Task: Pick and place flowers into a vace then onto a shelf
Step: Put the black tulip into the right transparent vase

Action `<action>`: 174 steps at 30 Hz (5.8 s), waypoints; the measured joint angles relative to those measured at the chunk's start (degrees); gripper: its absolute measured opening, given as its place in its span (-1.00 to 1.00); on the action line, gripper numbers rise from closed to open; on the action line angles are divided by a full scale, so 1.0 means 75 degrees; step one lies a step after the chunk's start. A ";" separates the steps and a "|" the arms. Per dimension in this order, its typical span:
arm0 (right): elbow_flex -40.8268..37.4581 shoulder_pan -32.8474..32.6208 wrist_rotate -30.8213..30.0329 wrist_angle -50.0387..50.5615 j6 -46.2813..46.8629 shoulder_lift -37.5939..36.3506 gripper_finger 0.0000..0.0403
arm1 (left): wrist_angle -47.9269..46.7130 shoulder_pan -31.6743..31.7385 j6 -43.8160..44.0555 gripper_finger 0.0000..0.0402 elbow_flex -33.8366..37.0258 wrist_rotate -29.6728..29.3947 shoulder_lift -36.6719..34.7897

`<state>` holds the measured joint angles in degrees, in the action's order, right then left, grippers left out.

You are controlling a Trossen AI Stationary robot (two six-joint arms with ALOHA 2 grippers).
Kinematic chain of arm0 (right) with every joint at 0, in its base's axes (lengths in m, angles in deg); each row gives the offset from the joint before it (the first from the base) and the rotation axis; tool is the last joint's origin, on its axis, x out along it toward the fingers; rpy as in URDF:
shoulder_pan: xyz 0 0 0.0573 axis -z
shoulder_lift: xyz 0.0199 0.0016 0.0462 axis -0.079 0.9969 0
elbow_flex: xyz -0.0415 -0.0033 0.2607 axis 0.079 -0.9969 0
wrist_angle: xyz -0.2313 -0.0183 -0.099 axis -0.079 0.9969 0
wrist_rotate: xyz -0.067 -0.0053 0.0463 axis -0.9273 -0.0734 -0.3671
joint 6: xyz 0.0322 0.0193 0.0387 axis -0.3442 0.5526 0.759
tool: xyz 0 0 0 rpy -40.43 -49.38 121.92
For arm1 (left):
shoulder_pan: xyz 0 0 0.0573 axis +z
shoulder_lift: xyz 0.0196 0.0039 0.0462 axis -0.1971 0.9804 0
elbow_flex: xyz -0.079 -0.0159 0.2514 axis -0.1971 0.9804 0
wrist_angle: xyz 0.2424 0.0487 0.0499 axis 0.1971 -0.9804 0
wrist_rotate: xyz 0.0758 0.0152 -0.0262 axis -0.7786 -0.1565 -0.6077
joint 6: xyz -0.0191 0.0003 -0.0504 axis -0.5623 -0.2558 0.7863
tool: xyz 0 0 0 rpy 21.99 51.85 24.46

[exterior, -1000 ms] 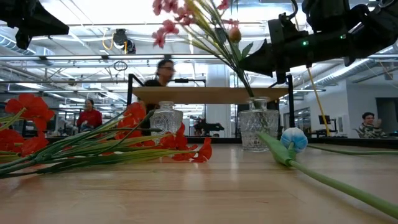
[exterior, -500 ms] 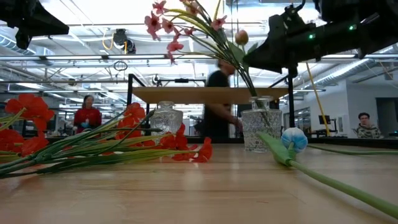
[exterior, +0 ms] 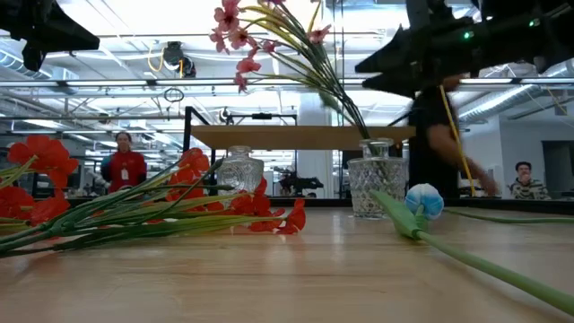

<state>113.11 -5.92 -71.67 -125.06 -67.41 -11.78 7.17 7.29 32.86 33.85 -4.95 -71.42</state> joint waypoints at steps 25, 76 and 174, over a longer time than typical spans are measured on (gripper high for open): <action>0.1565 -0.0769 -0.0125 0.6856 0.4430 -0.2411 -0.10 | 0.0001 0.0000 0.0002 -0.74 0.0001 -0.0002 0.0000; 0.2421 0.2085 0.4861 0.9853 0.6134 0.2063 -0.52 | 0.0000 0.0003 0.0000 -0.74 0.0001 0.0001 0.0000; 0.1258 0.0820 0.2084 0.1997 -0.1289 -0.0185 -1.00 | 0.0000 0.0003 0.0000 -0.74 0.0000 0.0000 0.0000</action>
<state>122.54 0.23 -56.04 -110.09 -77.08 -13.17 7.17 7.31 32.86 33.85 -4.95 -71.43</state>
